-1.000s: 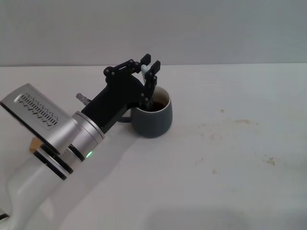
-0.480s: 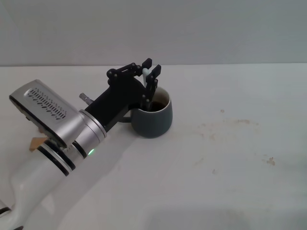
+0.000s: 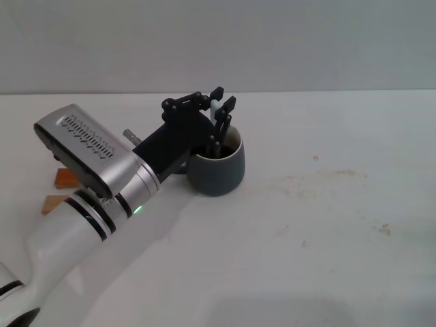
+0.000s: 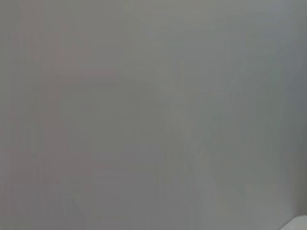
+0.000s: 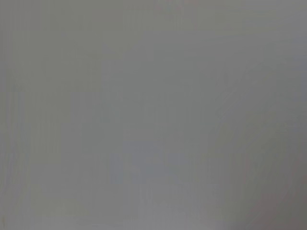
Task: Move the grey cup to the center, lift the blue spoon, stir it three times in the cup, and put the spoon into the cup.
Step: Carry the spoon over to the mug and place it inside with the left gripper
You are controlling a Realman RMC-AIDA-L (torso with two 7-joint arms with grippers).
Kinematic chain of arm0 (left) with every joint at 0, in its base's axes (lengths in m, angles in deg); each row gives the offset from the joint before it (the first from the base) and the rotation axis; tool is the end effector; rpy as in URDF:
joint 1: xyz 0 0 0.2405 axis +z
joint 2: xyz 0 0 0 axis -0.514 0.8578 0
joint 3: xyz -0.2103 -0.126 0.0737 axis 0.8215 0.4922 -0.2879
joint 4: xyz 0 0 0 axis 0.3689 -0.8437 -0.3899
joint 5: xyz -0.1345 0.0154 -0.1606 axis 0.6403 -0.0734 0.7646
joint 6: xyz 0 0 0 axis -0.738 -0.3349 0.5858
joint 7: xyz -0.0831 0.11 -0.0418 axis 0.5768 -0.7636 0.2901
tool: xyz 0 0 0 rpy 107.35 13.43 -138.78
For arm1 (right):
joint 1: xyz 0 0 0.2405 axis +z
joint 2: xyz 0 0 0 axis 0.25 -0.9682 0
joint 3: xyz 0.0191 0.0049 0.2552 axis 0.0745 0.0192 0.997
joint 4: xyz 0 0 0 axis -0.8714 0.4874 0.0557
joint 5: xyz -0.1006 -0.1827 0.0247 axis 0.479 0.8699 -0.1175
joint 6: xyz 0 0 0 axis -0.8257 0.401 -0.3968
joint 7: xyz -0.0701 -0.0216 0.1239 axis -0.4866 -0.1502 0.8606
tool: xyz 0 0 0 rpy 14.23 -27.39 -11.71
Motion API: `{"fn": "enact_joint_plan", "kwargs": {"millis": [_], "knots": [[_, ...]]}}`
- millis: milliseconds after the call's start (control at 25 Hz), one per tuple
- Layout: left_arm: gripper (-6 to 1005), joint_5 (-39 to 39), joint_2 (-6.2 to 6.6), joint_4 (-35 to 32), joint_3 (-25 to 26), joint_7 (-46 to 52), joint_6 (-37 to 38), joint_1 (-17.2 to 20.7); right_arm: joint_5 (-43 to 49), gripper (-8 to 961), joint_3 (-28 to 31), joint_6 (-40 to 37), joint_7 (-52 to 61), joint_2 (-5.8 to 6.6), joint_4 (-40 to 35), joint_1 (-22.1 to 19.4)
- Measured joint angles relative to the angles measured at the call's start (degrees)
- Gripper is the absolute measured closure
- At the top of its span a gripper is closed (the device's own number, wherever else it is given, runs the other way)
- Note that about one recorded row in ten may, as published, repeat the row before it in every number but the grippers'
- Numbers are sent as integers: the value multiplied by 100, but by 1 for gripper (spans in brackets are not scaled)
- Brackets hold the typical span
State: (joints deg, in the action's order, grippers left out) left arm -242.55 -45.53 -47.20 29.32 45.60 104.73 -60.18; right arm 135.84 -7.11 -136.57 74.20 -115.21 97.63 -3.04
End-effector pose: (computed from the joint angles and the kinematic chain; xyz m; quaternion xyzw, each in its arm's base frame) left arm -0.2052 0.3518 -0.0848 -0.8429 -0.0633 -0.3275 0.4221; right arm 0.3918 0.2430 0.0068 -0.5905 0.2705 0.2214 0.7274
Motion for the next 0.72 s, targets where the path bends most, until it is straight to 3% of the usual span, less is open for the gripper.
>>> {"fn": "enact_joint_plan", "kwargs": {"millis": [720], "knots": [[815,-1,-29,-114,-284,1,-145,-384,0,955,-4,39,0,0,10,13]]}}
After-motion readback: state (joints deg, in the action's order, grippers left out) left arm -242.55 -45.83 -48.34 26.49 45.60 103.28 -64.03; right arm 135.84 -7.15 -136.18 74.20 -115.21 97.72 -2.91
